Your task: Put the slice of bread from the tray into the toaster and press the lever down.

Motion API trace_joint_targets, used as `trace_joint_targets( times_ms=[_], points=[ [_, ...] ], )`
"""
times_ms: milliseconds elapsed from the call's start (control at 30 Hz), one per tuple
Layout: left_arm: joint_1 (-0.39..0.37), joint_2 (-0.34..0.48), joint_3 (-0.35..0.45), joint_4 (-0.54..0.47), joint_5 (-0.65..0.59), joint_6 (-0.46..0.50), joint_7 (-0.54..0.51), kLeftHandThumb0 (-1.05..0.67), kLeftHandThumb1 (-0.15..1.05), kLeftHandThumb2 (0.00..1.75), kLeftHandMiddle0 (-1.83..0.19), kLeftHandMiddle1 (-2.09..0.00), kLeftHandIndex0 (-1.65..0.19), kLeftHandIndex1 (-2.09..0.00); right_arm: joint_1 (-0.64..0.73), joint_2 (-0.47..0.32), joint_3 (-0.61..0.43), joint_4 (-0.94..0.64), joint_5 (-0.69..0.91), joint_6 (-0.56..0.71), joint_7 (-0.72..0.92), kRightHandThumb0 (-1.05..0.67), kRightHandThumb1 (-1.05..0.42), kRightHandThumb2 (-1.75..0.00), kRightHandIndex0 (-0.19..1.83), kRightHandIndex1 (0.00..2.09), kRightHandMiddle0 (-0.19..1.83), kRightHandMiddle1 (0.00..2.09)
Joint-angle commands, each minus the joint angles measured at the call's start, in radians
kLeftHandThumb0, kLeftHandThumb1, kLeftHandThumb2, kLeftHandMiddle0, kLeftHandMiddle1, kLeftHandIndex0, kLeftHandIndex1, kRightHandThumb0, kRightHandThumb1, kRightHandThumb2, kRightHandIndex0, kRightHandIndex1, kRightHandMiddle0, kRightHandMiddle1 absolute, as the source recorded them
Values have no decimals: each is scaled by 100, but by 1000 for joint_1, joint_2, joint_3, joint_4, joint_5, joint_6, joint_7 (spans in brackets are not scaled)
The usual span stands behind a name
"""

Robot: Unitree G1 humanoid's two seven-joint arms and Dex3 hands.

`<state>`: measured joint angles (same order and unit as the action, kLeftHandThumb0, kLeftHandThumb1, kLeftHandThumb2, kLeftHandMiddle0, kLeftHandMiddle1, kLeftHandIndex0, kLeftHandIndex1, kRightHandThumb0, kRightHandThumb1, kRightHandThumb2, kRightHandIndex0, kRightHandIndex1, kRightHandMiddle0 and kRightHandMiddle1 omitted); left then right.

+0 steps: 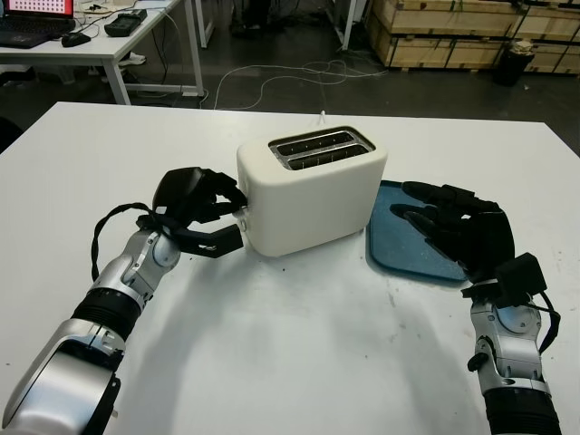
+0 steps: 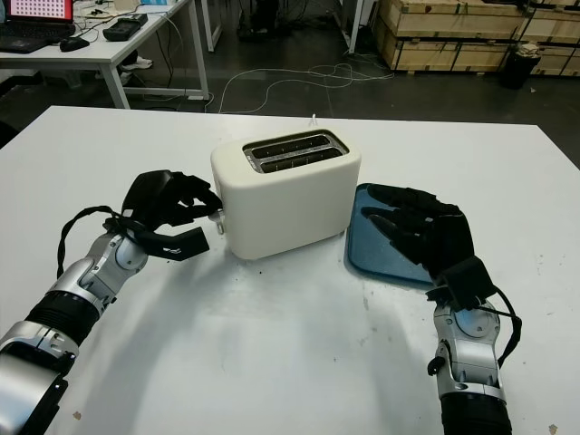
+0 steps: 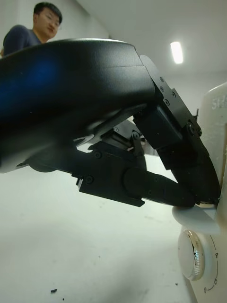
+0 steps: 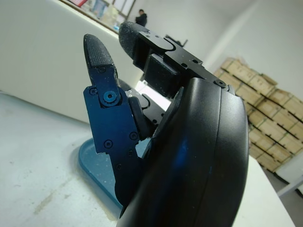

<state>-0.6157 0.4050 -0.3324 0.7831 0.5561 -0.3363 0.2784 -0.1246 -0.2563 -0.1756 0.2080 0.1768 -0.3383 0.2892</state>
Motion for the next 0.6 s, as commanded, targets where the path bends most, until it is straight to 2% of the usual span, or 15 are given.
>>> trace_joint_targets(
  times_ms=[0, 67, 100, 167, 233, 333, 400, 500, 567],
  points=[
    [88, -380, -244, 268, 126, 119, -145, -21, 92, 4, -71, -107, -99, -26, 4, -31, -11, -19, -23, 23, -8, -44, -86, 0, 111, 1, 102, 0],
    [82, -375, -252, 272, 134, 111, -117, -23, 92, 3, -70, -128, -100, -31, 6, -30, -10, -21, -26, 27, -11, -45, -86, 0, 111, 1, 101, 0],
    [76, -367, -258, 263, 140, 114, -121, -24, 92, 3, -68, -128, -96, -31, 7, -30, -9, -22, -25, 29, -12, -45, -86, 0, 111, 1, 102, 0],
    [58, -344, -250, 226, 123, 126, -182, -25, 92, 10, -63, -108, -88, -24, 7, -28, -10, -23, -18, 32, -8, -44, -86, 0, 110, 1, 102, 0],
    [62, -300, -232, 151, 100, 102, -199, -23, 92, 11, -67, -96, -92, -21, 5, -26, -10, -20, -9, 33, -3, -44, -86, 0, 110, 1, 102, 0],
    [101, -215, -194, -10, 50, 43, -197, -21, 92, 11, -79, -94, -100, -20, 2, -22, -10, -14, -4, 25, 1, -44, -86, 0, 110, 1, 102, 0],
    [140, -173, -162, -136, 5, 57, -210, -29, 92, 16, -76, -108, -102, -22, -1, -19, -9, -7, 2, 20, 5, -44, -85, 0, 111, 1, 102, 0],
    [196, -105, -128, -321, -63, 65, -226, -27, 92, 17, -72, -130, -102, -27, -3, -14, -7, -3, 8, 21, 9, -43, -86, 0, 110, 0, 102, 0],
    [231, -67, -103, -431, -122, 86, -255, -27, 92, 19, -70, -134, -100, -28, -5, -10, -5, 0, 7, 21, 7, -44, -86, 0, 110, 0, 102, 0]
  ],
)
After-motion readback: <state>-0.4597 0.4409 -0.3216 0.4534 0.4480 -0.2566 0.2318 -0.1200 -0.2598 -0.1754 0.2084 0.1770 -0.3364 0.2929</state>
